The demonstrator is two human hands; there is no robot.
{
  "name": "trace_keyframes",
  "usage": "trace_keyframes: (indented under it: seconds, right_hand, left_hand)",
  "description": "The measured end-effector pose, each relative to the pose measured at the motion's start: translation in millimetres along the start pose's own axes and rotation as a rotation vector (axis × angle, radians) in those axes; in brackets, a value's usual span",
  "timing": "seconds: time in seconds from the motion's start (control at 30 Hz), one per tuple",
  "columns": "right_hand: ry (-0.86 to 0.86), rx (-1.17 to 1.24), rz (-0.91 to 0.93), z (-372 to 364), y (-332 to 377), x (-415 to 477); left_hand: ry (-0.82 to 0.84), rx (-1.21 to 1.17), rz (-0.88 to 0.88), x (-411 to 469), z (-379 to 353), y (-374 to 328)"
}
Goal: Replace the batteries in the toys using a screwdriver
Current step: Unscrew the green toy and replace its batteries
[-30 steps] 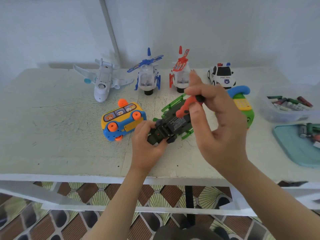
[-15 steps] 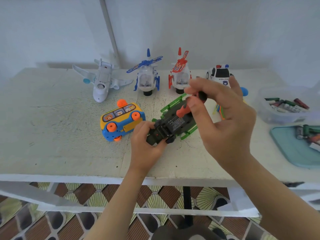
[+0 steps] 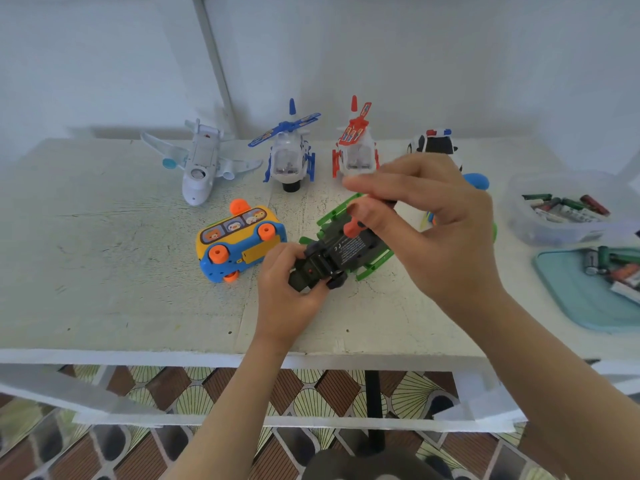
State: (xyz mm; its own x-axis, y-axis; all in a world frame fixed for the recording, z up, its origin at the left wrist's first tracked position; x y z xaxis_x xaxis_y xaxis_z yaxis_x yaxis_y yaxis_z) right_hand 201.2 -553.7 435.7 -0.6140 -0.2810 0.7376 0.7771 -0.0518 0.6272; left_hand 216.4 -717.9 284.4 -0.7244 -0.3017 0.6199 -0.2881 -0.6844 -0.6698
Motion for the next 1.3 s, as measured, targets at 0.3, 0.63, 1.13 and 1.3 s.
trace_keyframes:
  seconds: [0.3,0.63,1.13,1.3]
  right_hand:
    - [0.047,-0.06,-0.009,-4,-2,-4]
    - [0.373,-0.347,-0.038,1,-16,-16]
    - [0.469,-0.211,-0.364,-7,-52,-55]
    - [0.484,-0.382,-0.295,-22,-50,-70]
  left_hand:
    - [0.001,0.021,0.011,-1,0,2]
    - [-0.103,0.065,0.031,-1,7,0]
    - [-0.115,0.11,0.038,-1,8,0]
    - [-0.124,0.133,0.068,-1,8,4]
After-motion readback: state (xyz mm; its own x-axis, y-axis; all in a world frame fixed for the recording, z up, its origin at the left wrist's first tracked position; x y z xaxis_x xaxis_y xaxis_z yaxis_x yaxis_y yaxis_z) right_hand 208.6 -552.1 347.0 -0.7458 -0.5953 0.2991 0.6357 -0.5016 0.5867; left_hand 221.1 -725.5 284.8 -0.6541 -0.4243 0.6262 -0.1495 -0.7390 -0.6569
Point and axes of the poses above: each hand's wrist, its own x-axis towards the middle knuckle, its own z-axis out of the back of the hand, y = z × x, the point moved 9 cm from there along x, towards the middle knuckle, and after that the axes turned 5 degrees about x, right-handed, at the moved point
